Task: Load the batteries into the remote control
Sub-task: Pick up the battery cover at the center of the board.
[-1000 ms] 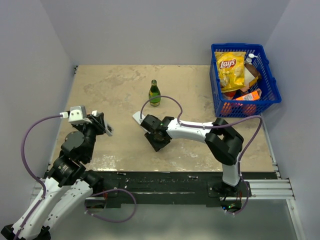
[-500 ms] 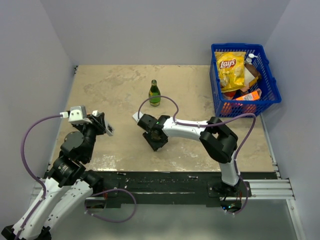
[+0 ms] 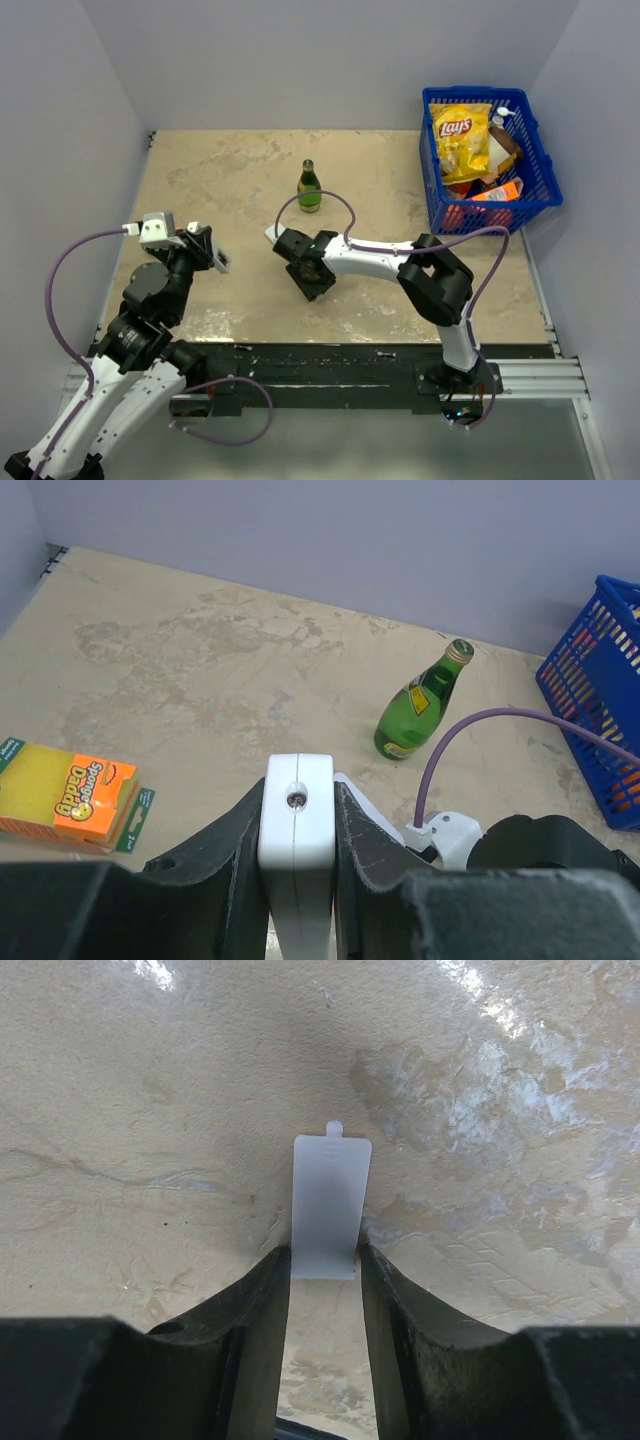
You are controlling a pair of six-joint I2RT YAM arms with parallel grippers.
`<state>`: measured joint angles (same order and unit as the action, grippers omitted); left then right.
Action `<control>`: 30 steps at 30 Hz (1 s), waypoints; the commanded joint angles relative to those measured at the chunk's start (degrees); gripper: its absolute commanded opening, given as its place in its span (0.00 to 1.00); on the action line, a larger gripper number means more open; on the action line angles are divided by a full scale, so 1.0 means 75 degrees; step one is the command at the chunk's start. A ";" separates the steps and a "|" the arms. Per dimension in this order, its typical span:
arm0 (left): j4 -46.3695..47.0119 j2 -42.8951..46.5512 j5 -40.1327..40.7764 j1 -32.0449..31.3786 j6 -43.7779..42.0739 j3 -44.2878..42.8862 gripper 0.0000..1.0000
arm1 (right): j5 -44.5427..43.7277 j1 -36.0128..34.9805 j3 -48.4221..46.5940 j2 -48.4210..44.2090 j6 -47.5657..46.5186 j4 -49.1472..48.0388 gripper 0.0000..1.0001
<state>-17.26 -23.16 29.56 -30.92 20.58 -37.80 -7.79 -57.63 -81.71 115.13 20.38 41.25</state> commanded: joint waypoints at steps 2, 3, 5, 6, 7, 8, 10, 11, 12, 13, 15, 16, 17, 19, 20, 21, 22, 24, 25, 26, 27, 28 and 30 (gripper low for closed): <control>0.0285 0.0135 -0.0437 0.0056 0.0466 0.0048 0.00 | -0.0285 -0.0016 -0.0156 0.0270 0.0001 -0.0051 0.38; 0.0274 0.0158 -0.0484 0.0056 0.0548 0.0060 0.00 | -0.0239 -0.0016 -0.0156 0.0305 0.0001 -0.0075 0.38; 0.0262 0.0170 -0.0671 0.0056 0.0794 0.0130 0.00 | -0.0180 -0.0016 -0.0144 0.0340 -0.0046 -0.0110 0.36; 0.0262 0.0170 -0.0730 0.0056 0.0888 0.0165 0.00 | -0.0157 -0.0016 -0.0144 0.0364 -0.0057 -0.0098 0.35; 0.0297 0.0158 -0.0812 0.0056 0.0970 0.0235 0.00 | -0.0145 -0.0016 -0.0133 0.0352 -0.0115 -0.0098 0.33; 0.0332 0.0158 -0.1045 0.0056 0.1122 0.0282 0.00 | -0.0121 -0.0016 -0.0121 0.0341 -0.0139 -0.0133 0.31; 0.0355 0.0065 -0.1199 0.0056 0.1356 0.0434 0.00 | -0.0110 -0.0016 -0.0051 0.0236 -0.0198 -0.0169 0.24; 0.0414 0.0053 -0.1350 0.0056 0.1578 0.0493 0.00 | -0.0098 -0.0016 -0.0039 0.0189 -0.0221 -0.0169 0.22; 0.0472 0.0029 -0.1410 0.0056 0.1685 0.0575 0.00 | -0.0098 -0.0016 0.0008 0.0153 -0.0256 -0.0180 0.20; 0.0647 0.0052 -0.1445 0.0067 0.1814 0.0831 0.00 | -0.0098 -0.0027 0.0031 0.0107 -0.0303 -0.0180 0.17; 0.0940 0.0192 -0.1446 0.0056 0.2247 0.1218 0.00 | -0.0121 -0.0016 0.0113 -0.0034 -0.0338 -0.0192 0.16; 0.1336 0.0274 -0.1434 0.0056 0.2434 0.1730 0.00 | -0.0121 -0.0016 0.0137 -0.0092 -0.0373 -0.0215 0.15; 0.1572 0.0356 -0.1376 0.0056 0.2842 0.2014 0.00 | -0.0144 -0.0016 0.0160 -0.0197 -0.0397 -0.0239 0.15; 0.2668 0.0684 -0.1410 0.0056 0.3161 0.3052 0.00 | -0.0133 -0.0016 0.0289 -0.0304 -0.0455 -0.0297 0.13; 0.3035 0.0801 -0.1480 0.0067 0.3406 0.3396 0.00 | -0.0133 -0.0016 0.0336 -0.0385 -0.0479 -0.0321 0.13; 0.3422 0.0953 -0.1539 0.0056 0.3478 0.3724 0.00 | -0.0133 -0.0016 0.0441 -0.0502 -0.0526 -0.0344 0.13; 0.4180 0.0990 -0.1655 0.0056 0.3502 0.4273 0.00 | -0.0133 -0.0016 0.0477 -0.0584 -0.0573 -0.0356 0.12; 0.4817 0.0932 -0.1691 0.0067 0.3514 0.4872 0.00 | -0.0180 -0.0051 0.0570 -0.0818 -0.0608 -0.0391 0.11; 0.5331 0.0873 -0.1715 0.0056 0.3514 0.5015 0.00 | -0.0157 -0.0074 0.0606 -0.0889 -0.0620 -0.0414 0.10; 0.5591 0.0780 -0.1750 0.0067 0.3468 0.5040 0.00 | -0.0145 -0.0109 0.0629 -0.0948 -0.0620 -0.0426 0.10; 0.5861 0.0559 -0.1808 0.0056 0.3456 0.5400 0.00 | -0.0133 -0.0121 0.0676 -0.1099 -0.0631 -0.0461 0.09; 0.6351 0.0440 -0.1878 0.0056 0.3455 0.5496 0.00 | -0.0110 -0.0133 0.0699 -0.1159 -0.0608 -0.0485 0.09; 0.6822 0.0043 -0.2007 0.0068 0.3456 0.5742 0.00 | -0.0051 -0.0145 0.0735 -0.1334 -0.0631 -0.0508 0.09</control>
<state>13.50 -19.62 16.49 -30.76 44.86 -1.65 -7.99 -58.11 -76.66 109.69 16.78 39.00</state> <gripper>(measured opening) 0.292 0.274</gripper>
